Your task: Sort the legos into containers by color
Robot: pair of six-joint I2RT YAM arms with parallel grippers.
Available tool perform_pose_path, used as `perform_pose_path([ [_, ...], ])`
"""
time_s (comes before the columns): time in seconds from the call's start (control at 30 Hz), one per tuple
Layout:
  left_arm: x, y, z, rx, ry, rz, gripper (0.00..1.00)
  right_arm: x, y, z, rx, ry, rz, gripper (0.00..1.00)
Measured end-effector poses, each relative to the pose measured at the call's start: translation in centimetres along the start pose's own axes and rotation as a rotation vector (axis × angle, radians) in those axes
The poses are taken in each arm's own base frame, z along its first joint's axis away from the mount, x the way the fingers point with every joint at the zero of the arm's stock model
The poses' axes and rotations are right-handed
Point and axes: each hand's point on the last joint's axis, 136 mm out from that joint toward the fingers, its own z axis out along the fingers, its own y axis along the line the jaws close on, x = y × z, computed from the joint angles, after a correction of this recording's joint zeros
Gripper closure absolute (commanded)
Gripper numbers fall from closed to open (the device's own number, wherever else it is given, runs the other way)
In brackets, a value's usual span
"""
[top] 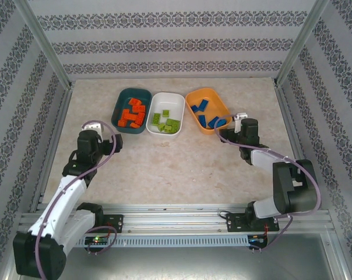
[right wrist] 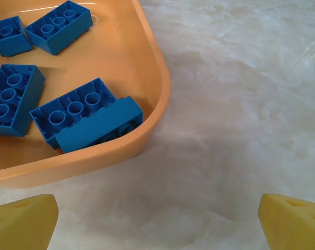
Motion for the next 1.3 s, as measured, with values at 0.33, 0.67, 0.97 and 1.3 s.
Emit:
perform_pose_path([
  [0.33, 1.2, 2.2, 8.1, -0.081, 0.038, 0.092, 0.00, -1.2, 0.2, 0.5, -0.017, -0.043, 0.001, 0.02],
  [0.67, 1.7, 1.4, 11.3, -0.025, -0.024, 0.121, 0.00, -1.5, 0.1, 0.5, -0.016, -0.057, 0.003, 0.02],
  [0.97, 1.4, 0.9, 11.3, 0.017, -0.128, 0.137, 0.00, -1.6, -0.2, 0.5, -0.012, -0.058, 0.006, 0.02],
  [1.3, 2.7, 0.2, 12.1, 0.064, -0.147, 0.161, 0.00, -1.9, -0.2, 0.4, -0.010, -0.077, 0.006, 0.02],
])
